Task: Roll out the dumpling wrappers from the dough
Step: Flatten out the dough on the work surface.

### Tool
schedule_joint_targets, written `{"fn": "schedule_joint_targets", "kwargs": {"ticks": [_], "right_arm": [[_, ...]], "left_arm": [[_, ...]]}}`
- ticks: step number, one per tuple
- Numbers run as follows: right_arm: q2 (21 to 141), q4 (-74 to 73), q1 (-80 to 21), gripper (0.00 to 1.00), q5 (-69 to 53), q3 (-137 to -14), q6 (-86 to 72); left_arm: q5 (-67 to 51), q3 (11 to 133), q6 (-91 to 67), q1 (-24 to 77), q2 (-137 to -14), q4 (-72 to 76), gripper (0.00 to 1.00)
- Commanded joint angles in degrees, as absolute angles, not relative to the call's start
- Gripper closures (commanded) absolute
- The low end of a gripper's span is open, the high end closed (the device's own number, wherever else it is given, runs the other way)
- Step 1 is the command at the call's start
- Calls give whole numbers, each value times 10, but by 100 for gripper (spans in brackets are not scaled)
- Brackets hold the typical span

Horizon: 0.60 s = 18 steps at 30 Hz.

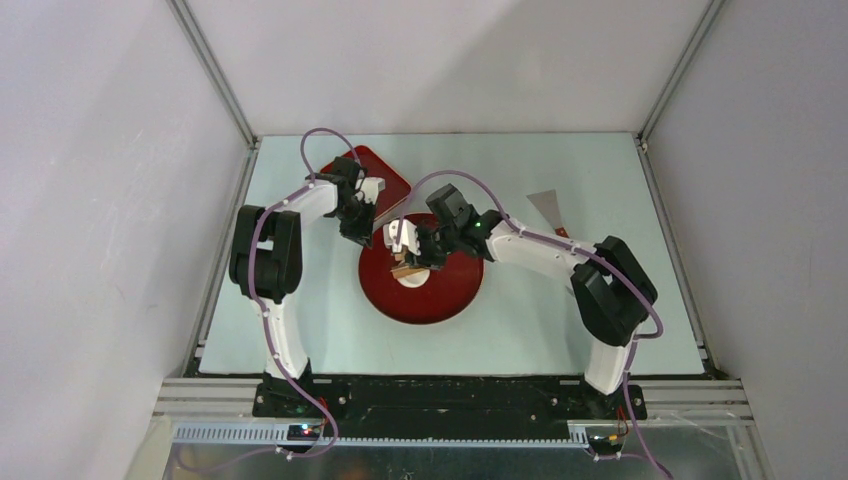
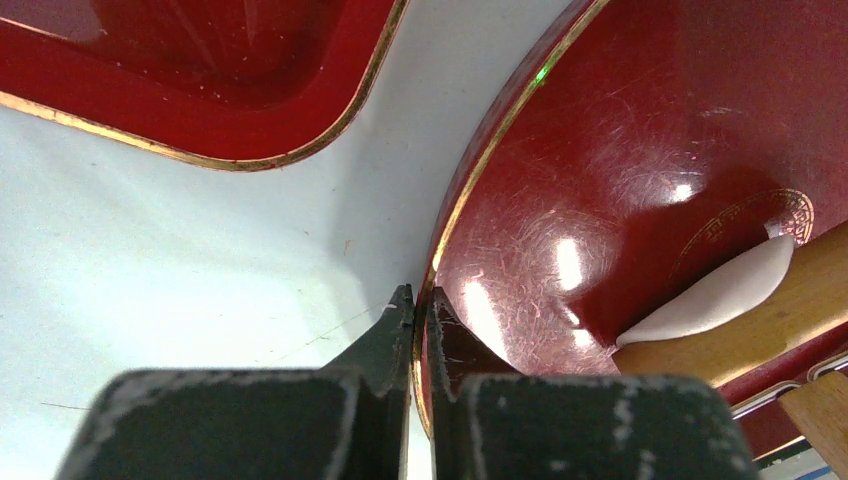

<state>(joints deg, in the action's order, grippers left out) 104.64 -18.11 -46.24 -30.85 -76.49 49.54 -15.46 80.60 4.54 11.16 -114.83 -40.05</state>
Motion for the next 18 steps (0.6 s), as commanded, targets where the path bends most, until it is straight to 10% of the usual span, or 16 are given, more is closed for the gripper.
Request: {"fn": "schedule_joint_targets", "kwargs": {"ticks": [1,18], "right_arm": [[1050,-329,-487,100,-304,-703,445],[1076,-331,-453,100,-333,-762,361]], "left_arm": [[-145,814,43,109,-1165,-381,100],[-144,814,42,109,-1165,-381,100]]}}
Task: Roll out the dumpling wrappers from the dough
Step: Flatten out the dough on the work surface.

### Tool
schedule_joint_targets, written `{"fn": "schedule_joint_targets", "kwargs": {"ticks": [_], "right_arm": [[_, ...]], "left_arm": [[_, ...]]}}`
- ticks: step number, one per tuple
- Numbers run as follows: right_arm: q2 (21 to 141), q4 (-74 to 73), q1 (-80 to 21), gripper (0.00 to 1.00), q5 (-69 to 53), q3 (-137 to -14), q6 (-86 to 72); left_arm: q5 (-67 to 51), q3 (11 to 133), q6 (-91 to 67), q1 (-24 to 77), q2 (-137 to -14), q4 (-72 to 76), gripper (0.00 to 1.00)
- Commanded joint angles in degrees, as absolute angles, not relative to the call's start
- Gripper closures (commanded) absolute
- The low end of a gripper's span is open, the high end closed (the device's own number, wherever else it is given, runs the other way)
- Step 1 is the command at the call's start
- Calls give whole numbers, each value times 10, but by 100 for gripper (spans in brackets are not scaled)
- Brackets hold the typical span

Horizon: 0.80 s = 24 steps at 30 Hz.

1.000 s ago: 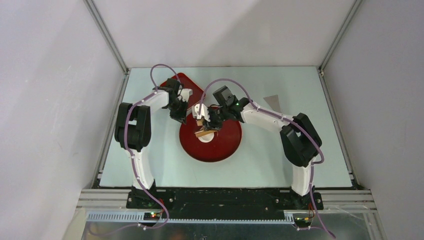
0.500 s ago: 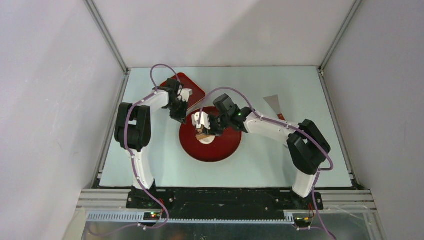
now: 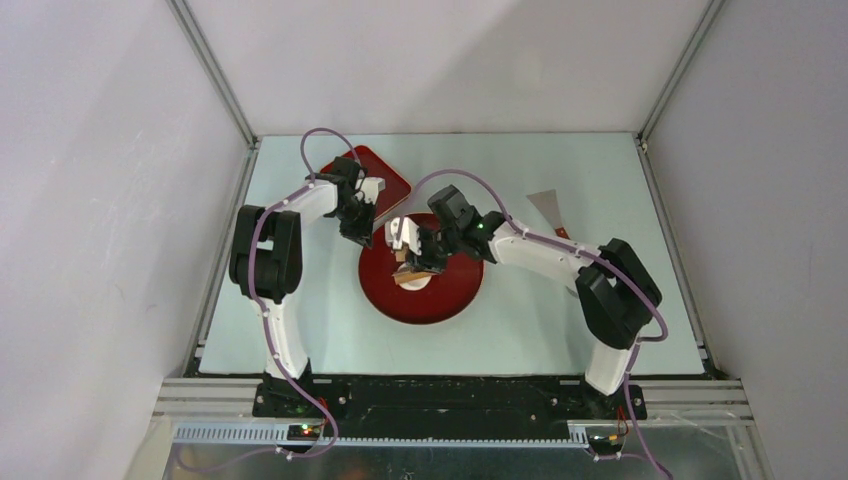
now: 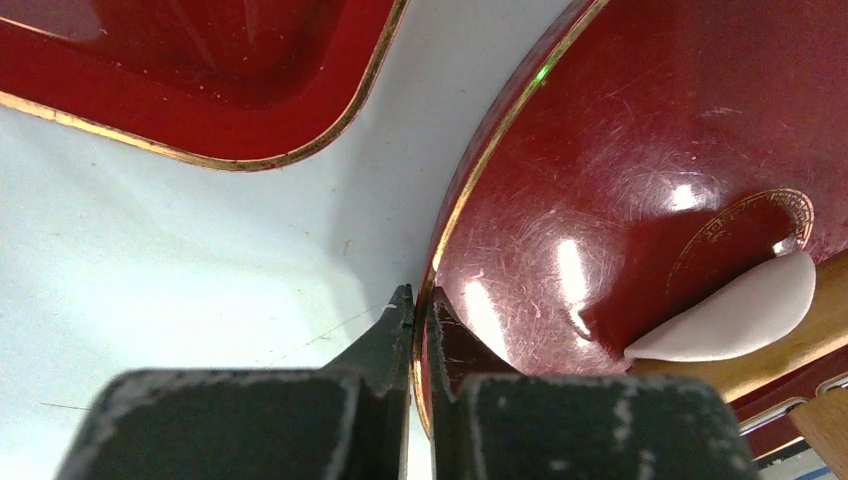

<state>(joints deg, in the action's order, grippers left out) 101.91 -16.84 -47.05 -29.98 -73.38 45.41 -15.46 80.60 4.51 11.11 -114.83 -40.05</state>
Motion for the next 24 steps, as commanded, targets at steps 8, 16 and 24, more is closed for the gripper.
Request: {"fn": "schedule_joint_targets", "kwargs": {"ticks": [8,16,24], "right_arm": [[1188,-345,-415,100,-316,-904,300],[1212,-298,-414,100,-276,-922,269],[1195,-196,-417,100,-136,-883,208]], "left_arm": [[-144,814,42,109,-1165,-381,100],[-145,814,41,109,-1165,-382,100],[-144,813,42,109,-1165,-381,100]]}}
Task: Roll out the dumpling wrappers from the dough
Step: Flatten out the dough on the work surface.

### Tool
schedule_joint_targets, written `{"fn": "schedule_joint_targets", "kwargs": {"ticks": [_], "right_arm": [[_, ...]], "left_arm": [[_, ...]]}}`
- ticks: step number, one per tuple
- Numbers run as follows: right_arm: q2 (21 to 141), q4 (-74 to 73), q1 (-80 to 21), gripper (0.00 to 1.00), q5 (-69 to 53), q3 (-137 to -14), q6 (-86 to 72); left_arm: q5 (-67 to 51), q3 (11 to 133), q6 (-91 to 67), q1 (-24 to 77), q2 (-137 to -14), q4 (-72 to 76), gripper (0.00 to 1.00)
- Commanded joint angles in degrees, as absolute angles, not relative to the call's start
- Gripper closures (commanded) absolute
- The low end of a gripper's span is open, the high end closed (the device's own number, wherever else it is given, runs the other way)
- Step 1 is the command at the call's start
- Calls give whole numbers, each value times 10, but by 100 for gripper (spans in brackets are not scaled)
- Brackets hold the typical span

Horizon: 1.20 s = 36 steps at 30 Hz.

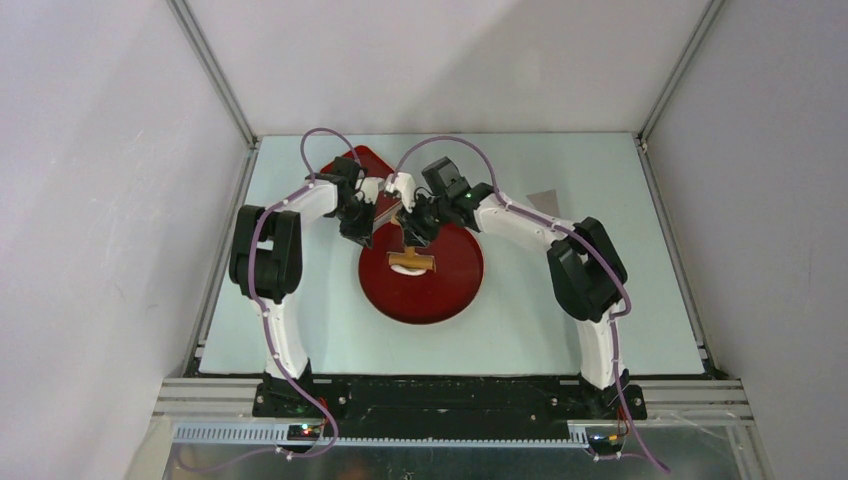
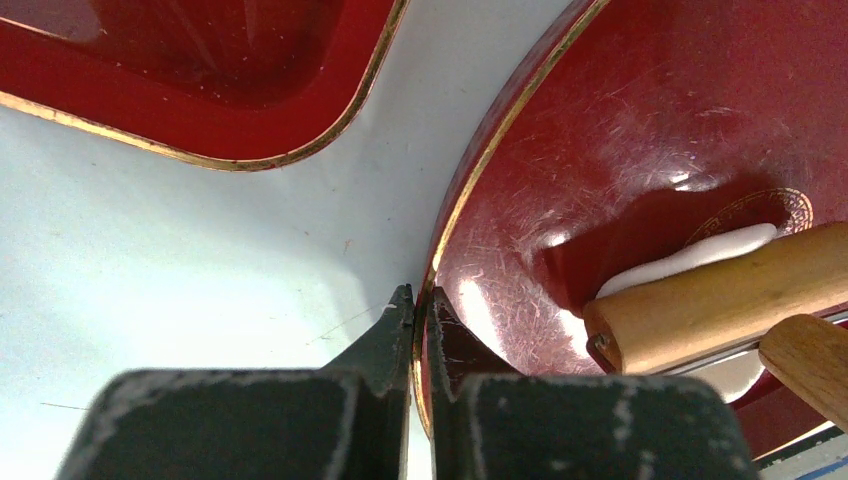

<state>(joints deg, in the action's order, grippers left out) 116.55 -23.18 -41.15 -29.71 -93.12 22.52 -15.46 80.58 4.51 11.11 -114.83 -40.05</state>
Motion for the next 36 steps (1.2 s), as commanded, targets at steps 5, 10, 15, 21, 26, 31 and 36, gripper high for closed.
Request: {"fn": "schedule_joint_targets", "kwargs": {"ticks": [5,10,15,21,26,31,36], "right_arm": [[1178,-176,-422,100,-43,-862,161],[1172,-197,-411,100,-2,-853,78],[1153,-201,-412,100,39,-832,53],[1095,-205,-407,100,-7,-819,80],[1048,-200,-408,100,-120,-817,165],[1035,-178,-409,100,-139,-825,303],[1049,-232,-411,100,-140,-895,391]], "left_arm": [[-143,814,41,109,-1165,-381,100],[-143,814,41,109,-1165,-382,100],[-142,814,41,109,-1165,-381,100],[-142,814,41,109,-1165,-381,100],[-145,814,42,109,-1166,-381,100],[-146,814,44,109,-1166,-381,100],[-149,815,48,109,-1167,-382,100]]}}
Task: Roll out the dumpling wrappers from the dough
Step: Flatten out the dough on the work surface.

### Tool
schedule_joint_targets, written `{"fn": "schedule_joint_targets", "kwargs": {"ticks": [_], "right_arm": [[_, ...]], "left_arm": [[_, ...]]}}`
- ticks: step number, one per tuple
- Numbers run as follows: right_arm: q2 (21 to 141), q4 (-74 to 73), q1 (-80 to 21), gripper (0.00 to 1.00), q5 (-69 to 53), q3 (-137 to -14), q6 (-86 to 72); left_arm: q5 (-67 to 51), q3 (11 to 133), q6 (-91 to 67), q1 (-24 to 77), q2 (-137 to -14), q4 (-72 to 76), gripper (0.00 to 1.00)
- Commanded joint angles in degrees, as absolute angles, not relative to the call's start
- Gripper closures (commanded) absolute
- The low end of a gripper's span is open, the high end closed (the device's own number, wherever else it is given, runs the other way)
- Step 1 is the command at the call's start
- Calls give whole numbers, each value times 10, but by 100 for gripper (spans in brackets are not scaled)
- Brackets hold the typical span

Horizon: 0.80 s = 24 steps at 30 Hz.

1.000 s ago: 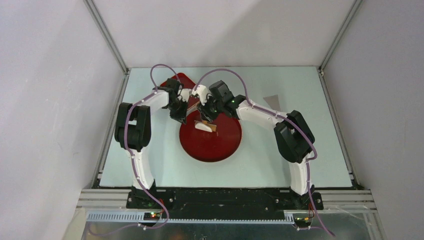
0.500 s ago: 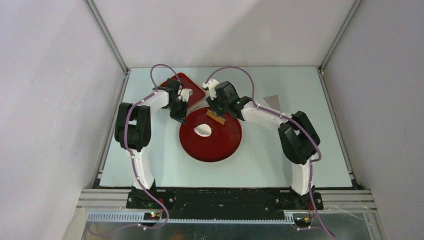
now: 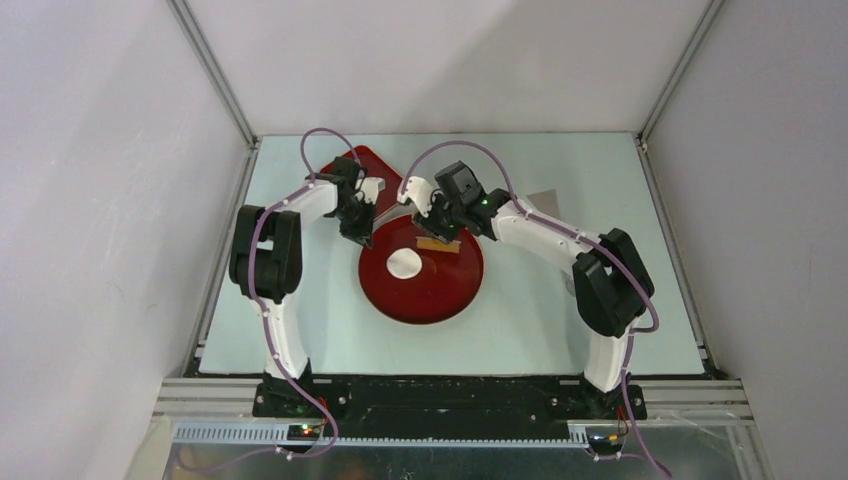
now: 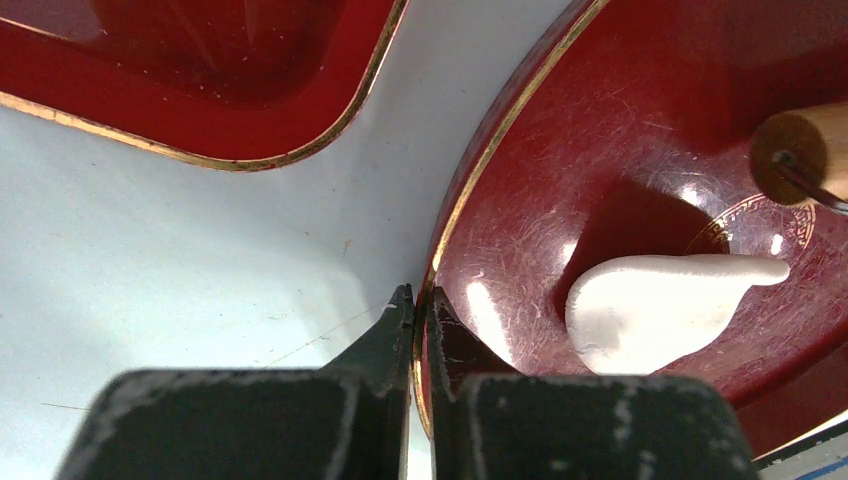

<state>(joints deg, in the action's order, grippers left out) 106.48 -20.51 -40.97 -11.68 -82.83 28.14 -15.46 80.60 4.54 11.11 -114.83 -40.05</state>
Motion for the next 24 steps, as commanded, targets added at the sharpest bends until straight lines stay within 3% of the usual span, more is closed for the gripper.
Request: {"fn": "schedule_joint_targets", "kwargs": {"ticks": [1,3,6,10,18,24], "right_arm": [[1049,-240,-412,100,-144,-904,410],[1055,-264,-417,100,-146,-938,428],[1077,-271,-432,100,-53,-1012,378],[1108,-355,-431,100,-29,-1107,124],[1063,-301,-431,100,-62,-991,-188],[1061,-254,-417,100,-94,-927,-262]], "left_arm": [[-150,815,50,109,-1167,-382,100],[-152,815,52,109,-1167,-382,100],[-149,815,51,109,-1166,-382,100],[-121,811,27,112,-1163,-381,100],[-58,762,-47,116,-1126,-341,100],[-37,722,-80,116,-1097,-313,100]]}}
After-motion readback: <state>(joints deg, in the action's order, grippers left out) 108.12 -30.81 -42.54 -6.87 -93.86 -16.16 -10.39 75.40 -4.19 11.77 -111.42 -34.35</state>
